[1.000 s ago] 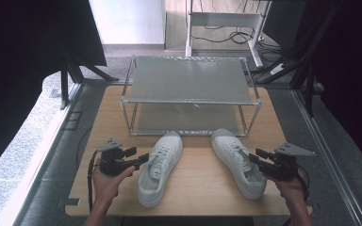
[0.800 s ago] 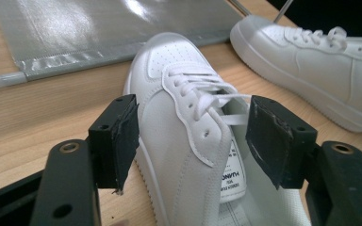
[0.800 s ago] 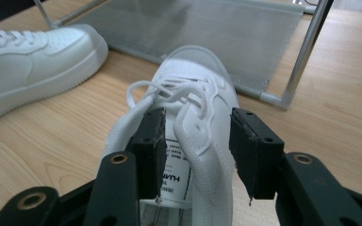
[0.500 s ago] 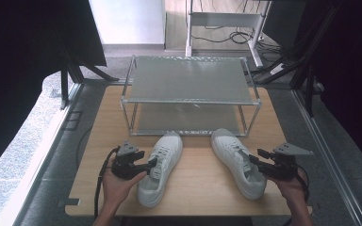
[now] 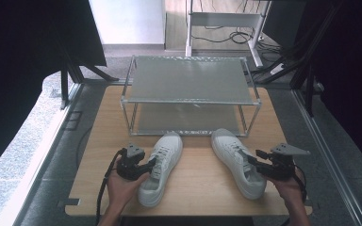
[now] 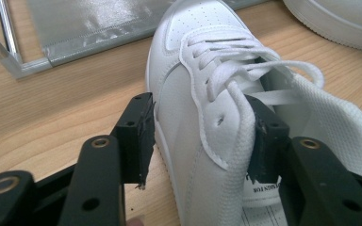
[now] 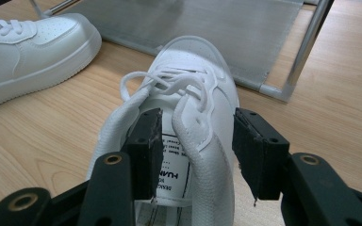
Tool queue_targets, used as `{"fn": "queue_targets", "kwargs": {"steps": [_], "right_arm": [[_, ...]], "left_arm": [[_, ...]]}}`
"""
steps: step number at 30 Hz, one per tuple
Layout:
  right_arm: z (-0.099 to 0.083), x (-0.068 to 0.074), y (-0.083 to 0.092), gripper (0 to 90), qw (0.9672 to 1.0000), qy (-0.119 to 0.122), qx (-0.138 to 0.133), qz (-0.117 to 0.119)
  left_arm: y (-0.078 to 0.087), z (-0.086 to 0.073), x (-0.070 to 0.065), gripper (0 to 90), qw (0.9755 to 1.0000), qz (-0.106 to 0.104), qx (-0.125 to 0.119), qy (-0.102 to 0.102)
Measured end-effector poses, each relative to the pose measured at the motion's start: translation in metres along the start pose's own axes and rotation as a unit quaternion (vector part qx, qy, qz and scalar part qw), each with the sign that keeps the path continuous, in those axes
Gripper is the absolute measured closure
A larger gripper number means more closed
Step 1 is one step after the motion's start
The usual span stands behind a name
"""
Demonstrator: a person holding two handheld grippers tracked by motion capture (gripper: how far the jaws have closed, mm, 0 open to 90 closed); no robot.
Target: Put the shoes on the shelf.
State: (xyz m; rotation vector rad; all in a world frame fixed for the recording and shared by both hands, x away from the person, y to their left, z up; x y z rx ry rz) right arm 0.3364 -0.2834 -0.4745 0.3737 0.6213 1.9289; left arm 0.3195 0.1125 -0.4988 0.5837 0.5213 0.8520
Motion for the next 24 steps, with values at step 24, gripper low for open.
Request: {"fn": "queue_targets", "kwargs": {"steps": [24], "right_arm": [[-0.001,0.005,-0.01,52.0,0.9998,0.01,0.016,-0.005]], "left_arm": [[-0.024,-0.007,0.003,71.7,0.9992,0.025,0.032,0.001]]}}
Point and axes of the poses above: each handheld gripper's, and its own axes: y roughly backward along the jaws, z roughly out of its top, x roughly to its left, the point moved 7 cm from there along -y, roughly forward along the jaws, and after that the axes turned 9 degrees about -z, right-handed, at the moved point
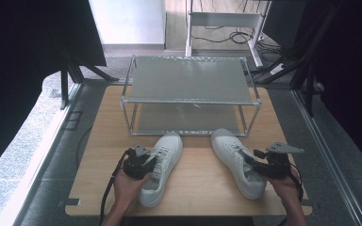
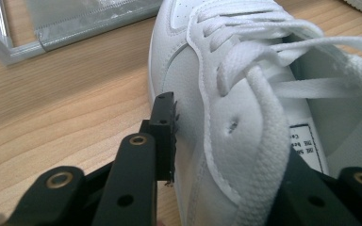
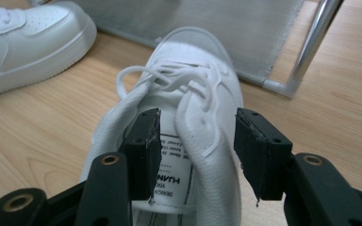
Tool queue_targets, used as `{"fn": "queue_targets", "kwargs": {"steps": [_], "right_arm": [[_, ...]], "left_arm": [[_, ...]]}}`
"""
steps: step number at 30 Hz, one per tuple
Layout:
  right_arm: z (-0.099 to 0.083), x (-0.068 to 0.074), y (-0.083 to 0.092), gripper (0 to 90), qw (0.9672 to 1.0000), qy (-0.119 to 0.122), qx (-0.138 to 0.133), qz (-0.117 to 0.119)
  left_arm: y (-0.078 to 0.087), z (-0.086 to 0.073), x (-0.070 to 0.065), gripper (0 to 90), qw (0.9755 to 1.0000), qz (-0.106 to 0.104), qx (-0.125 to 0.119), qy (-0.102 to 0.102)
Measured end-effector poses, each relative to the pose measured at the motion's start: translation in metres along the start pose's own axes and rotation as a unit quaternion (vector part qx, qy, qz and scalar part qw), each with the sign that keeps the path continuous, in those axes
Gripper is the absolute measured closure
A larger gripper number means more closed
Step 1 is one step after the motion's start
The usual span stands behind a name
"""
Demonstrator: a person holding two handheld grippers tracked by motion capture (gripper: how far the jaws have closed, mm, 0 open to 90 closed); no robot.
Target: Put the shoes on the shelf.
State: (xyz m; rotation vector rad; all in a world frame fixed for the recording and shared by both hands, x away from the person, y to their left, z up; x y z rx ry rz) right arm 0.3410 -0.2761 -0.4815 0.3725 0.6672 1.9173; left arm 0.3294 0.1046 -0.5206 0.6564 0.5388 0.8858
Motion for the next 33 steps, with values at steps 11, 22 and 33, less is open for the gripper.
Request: {"fn": "queue_targets", "kwargs": {"steps": [11,22,33], "right_arm": [[-0.006,-0.003,-0.015,54.2,0.9981,0.023,0.051,-0.029],[-0.006,-0.015,-0.043,67.9,0.9901,0.05,0.119,-0.056],[-0.011,-0.022,-0.05,86.1,0.9904,0.011,0.126,-0.056]], "left_arm": [[-0.001,-0.001,0.001,77.3,1.0,0.001,-0.004,0.004],[-0.001,-0.001,0.001,79.3,1.0,0.003,-0.007,0.003],[0.001,-0.001,0.002,81.8,0.9996,-0.001,-0.024,0.012]]}}
Point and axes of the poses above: each handheld gripper's, and its own axes: y roughly backward along the jaws, z roughly out of its top, x roughly to its left, the point moved 7 cm from there along -y, roughly forward along the jaws, and after that the axes turned 9 degrees about -z, right-handed, at the moved point
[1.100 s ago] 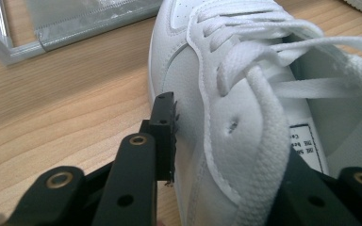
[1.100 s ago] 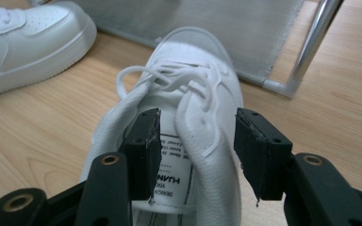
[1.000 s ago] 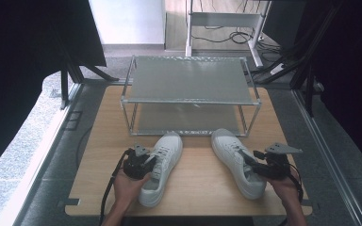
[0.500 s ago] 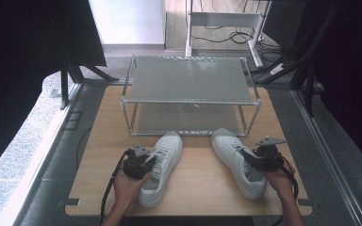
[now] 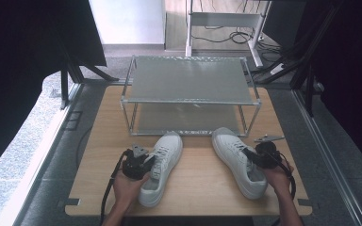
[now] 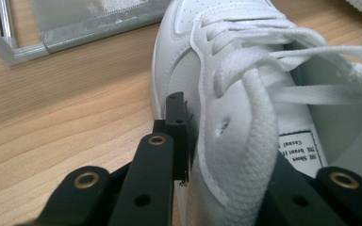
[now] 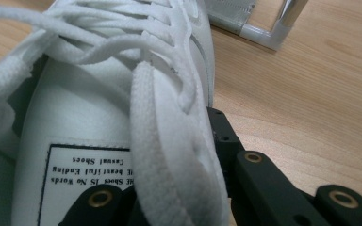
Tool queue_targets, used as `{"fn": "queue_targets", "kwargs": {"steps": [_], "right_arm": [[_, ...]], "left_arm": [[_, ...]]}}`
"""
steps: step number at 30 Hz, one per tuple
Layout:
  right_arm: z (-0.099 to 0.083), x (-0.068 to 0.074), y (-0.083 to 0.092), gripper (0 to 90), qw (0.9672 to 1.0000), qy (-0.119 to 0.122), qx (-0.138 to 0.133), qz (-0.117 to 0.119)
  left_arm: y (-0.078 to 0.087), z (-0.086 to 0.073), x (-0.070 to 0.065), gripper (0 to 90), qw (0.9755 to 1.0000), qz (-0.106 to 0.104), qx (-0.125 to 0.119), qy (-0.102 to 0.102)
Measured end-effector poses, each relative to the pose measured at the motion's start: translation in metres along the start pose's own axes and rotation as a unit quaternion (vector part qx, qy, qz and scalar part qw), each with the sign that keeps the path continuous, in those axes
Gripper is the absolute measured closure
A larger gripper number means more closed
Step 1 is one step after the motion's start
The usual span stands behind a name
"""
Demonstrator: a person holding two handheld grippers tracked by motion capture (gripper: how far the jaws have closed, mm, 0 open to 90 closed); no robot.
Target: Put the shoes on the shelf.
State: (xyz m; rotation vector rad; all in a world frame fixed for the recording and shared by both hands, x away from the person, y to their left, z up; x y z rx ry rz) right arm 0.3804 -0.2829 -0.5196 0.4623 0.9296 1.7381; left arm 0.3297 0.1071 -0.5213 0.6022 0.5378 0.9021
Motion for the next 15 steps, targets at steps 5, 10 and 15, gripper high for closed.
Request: {"fn": "queue_targets", "kwargs": {"steps": [5,10,15], "right_arm": [[-0.0009,-0.0024,0.0005,86.3,0.9995,-0.028,-0.009,0.013],[-0.0016,-0.0038,0.0025,86.4,0.9982,-0.047,-0.023,0.028],[-0.0019,-0.0027,0.007,86.3,0.9963,-0.054,-0.049,0.045]], "left_arm": [[0.0008,0.001,-0.0005,83.3,1.0,0.001,-0.007,0.001],[0.0019,0.002,0.0003,83.3,0.9998,-0.012,-0.016,0.009],[0.0029,0.0022,0.0021,83.3,0.9994,-0.021,-0.023,0.018]]}}
Point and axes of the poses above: each handheld gripper's, and its own axes: y roughly backward along the jaws, z roughly out of its top, x roughly to its left, the point moved 7 cm from there along -y, roughly forward along the jaws, and after that the axes turned 9 degrees about -z, right-handed, at the moved point
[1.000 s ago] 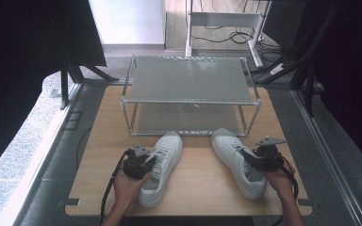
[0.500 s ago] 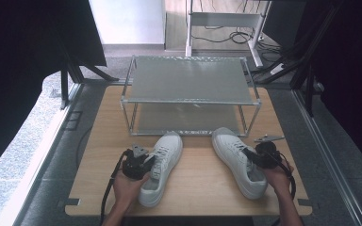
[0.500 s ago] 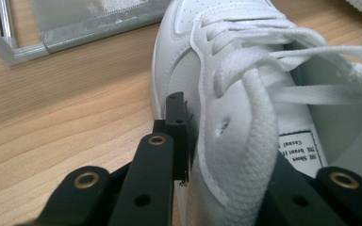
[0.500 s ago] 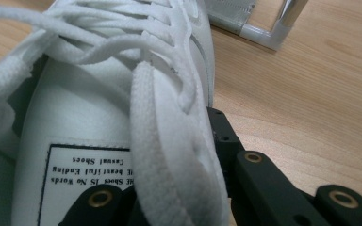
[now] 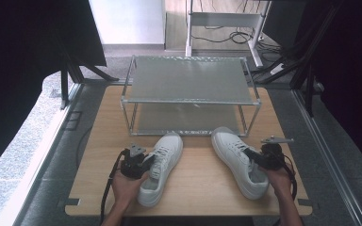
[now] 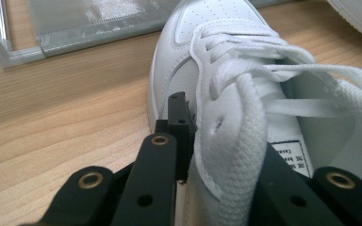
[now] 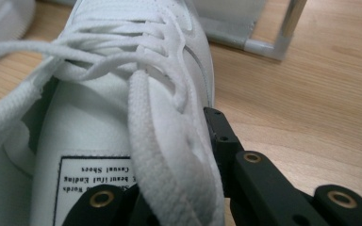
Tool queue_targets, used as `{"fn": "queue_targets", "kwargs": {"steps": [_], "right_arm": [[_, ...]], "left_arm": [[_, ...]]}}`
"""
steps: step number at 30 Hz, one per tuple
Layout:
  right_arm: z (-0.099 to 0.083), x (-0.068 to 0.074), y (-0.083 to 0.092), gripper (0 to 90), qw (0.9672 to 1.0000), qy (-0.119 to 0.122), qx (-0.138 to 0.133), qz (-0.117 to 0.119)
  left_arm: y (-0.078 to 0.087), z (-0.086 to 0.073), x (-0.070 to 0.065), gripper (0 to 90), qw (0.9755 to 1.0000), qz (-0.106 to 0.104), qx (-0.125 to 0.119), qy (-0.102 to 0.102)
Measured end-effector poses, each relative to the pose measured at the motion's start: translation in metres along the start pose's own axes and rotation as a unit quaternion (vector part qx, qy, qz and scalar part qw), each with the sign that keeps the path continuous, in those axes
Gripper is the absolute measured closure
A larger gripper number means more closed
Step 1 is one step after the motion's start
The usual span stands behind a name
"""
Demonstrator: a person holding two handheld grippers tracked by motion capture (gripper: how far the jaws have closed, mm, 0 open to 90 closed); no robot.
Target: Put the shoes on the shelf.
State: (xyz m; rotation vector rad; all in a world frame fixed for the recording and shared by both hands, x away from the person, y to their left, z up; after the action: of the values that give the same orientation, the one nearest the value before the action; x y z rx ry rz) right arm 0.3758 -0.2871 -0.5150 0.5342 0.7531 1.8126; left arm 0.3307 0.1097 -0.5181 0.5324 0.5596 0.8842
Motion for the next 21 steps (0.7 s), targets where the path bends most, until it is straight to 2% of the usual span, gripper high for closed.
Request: {"fn": "queue_targets", "kwargs": {"steps": [8,9,11,12,13,14,18,21], "right_arm": [[0.0,-0.003,0.012,86.2,0.9986,-0.032,-0.035,0.022],[0.0,-0.003,0.016,86.2,0.9977,-0.037,-0.046,0.034],[0.0,-0.003,0.019,86.2,0.9965,-0.044,-0.054,0.045],[0.0,-0.003,0.019,86.2,0.9965,-0.044,-0.054,0.045],[0.0,-0.003,0.021,86.2,0.9951,-0.052,-0.063,0.056],[0.0,-0.003,0.021,86.2,0.9951,-0.052,-0.063,0.056],[0.0,-0.003,0.024,86.2,0.9928,-0.064,-0.076,0.067],[0.002,-0.002,0.026,86.1,0.9905,-0.071,-0.095,0.069]], "left_arm": [[0.008,0.004,0.003,83.6,0.9994,-0.022,-0.022,0.017],[0.012,0.006,0.004,83.6,0.9985,-0.035,-0.035,0.024],[0.014,0.007,0.004,83.5,0.9981,-0.039,-0.04,0.026],[0.017,0.009,0.004,83.5,0.9973,-0.047,-0.048,0.029],[0.023,0.012,0.005,83.3,0.9957,-0.059,-0.063,0.035],[0.023,0.012,0.005,83.2,0.9957,-0.059,-0.063,0.035],[0.033,0.015,0.008,83.4,0.9931,-0.069,-0.085,0.044],[0.038,0.017,0.01,83.5,0.9918,-0.074,-0.093,0.047]]}}
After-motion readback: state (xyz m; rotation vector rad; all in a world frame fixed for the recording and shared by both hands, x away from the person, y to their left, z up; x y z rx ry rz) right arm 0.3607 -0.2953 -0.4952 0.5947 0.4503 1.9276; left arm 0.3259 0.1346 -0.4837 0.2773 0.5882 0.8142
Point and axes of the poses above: each handheld gripper's, and its own axes: y roughly backward along the jaws, z roughly out of its top, x roughly to its left, the point moved 7 cm from there along -y, roughly forward along the jaws, and after that the axes turned 9 degrees about -z, right-handed, at the moved point
